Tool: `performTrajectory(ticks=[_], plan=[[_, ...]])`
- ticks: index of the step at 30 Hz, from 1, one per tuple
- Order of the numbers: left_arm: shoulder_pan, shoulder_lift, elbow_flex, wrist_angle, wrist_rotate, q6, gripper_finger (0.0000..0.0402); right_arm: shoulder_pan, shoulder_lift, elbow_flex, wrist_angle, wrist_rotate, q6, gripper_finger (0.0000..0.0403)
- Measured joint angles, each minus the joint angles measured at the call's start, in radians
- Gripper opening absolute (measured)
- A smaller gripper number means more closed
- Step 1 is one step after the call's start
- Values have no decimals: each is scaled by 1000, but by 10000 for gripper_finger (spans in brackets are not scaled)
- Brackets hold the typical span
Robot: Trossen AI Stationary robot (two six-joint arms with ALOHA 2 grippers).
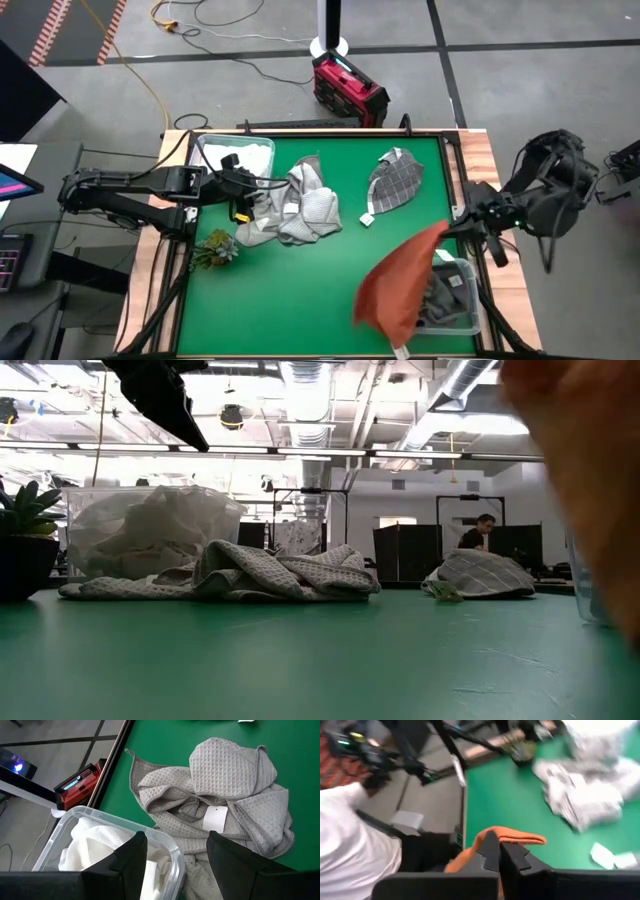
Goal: Sort towels by color in basket
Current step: Put the orange towel into the bottom transparent bin
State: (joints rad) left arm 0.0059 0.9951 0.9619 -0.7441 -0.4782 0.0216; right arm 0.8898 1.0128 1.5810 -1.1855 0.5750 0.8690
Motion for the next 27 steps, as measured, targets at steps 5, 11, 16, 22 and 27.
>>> performTrajectory(ticks=[5, 11, 16, 22, 27], plan=[[0, 0, 0, -10, 0, -3, 196, -1, 38, 0, -300, -31, 325, 19], [0, 0, 0, -9, 0, -4, 196, 9, 149, 0, -339, -157, 461, 19], [0, 0, 0, -8, 0, -9, 196, 29, 264, 0, -290, -229, 489, 19], [0, 0, 0, -8, 0, -23, 196, 28, 438, 0, -269, -348, 587, 18], [0, 0, 0, -7, 0, -26, 196, 8, 579, 0, -172, -421, 520, 17]])
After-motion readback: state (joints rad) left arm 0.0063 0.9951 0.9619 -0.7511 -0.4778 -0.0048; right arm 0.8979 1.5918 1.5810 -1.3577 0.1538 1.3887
